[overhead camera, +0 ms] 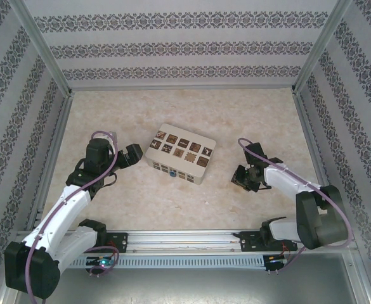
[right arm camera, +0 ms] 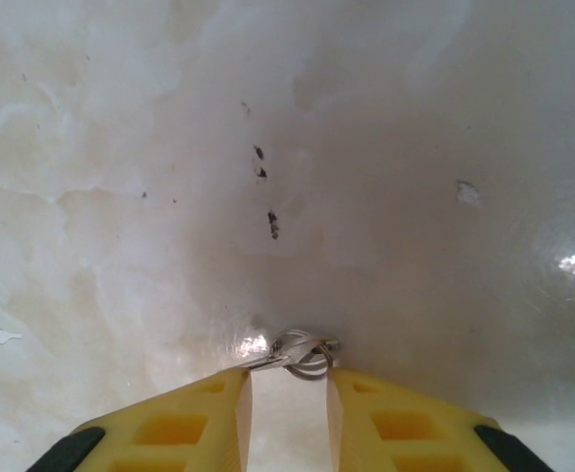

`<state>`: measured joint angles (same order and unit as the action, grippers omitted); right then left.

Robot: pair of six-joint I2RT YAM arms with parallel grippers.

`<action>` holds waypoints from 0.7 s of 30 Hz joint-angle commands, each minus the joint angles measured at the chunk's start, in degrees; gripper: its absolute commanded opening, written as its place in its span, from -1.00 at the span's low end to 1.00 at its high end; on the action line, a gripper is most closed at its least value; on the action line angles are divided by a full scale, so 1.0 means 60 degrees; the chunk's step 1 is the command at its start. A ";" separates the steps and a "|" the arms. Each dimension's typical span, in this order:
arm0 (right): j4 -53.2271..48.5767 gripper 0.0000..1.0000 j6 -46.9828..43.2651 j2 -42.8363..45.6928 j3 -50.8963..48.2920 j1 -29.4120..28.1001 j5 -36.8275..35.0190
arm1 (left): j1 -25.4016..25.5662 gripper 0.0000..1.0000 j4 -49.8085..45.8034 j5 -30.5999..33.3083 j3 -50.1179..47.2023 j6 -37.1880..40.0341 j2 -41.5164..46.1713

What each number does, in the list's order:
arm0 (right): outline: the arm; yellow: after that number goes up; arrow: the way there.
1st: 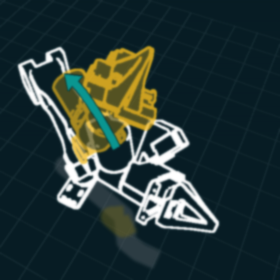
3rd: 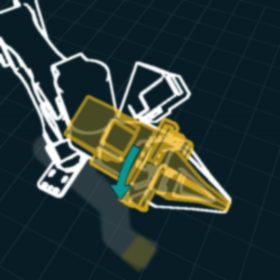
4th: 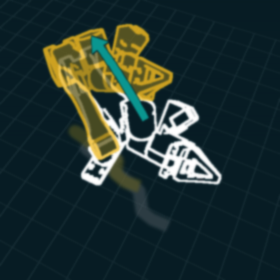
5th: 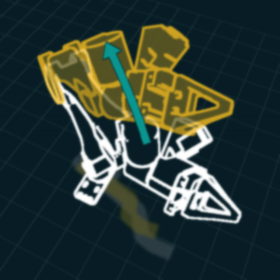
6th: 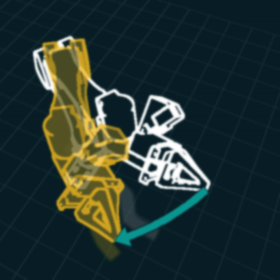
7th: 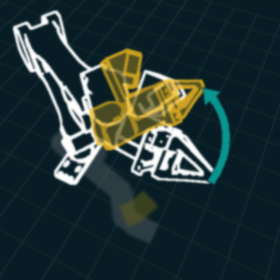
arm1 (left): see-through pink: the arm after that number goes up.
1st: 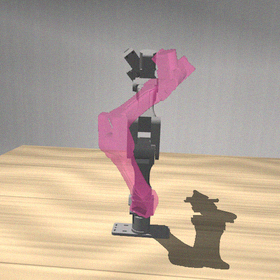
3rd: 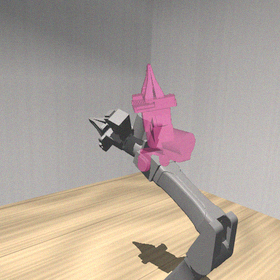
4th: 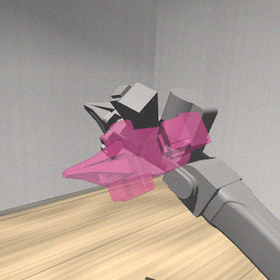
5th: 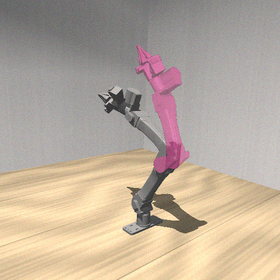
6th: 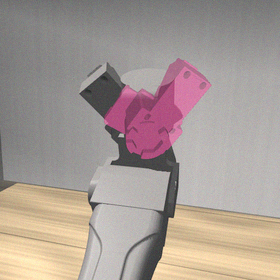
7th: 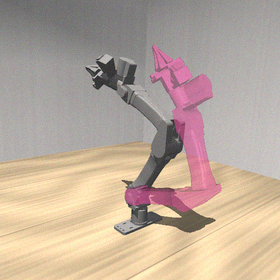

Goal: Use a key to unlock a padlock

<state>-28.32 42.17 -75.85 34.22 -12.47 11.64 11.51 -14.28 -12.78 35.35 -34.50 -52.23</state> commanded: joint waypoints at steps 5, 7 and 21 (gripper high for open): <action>-0.0036 -0.53 -0.0150 -0.0406 0.0221 0.0126 -0.0225 | -0.0087 0.99 -0.0329 0.0191 -0.0012 0.0118 0.0106; -0.0098 -0.53 -0.0224 -0.0460 0.0259 0.0126 -0.0333 | -0.0099 0.99 -0.0340 0.0209 0.0003 0.0125 0.0106; 0.0420 -0.98 -0.0828 -0.0641 0.0420 0.0181 -0.0197 | -0.0089 0.99 -0.0410 0.0252 0.0095 0.0206 0.0148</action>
<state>-29.36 38.65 -78.61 35.77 -12.08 10.92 11.51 -14.70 -11.90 35.35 -34.48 -52.23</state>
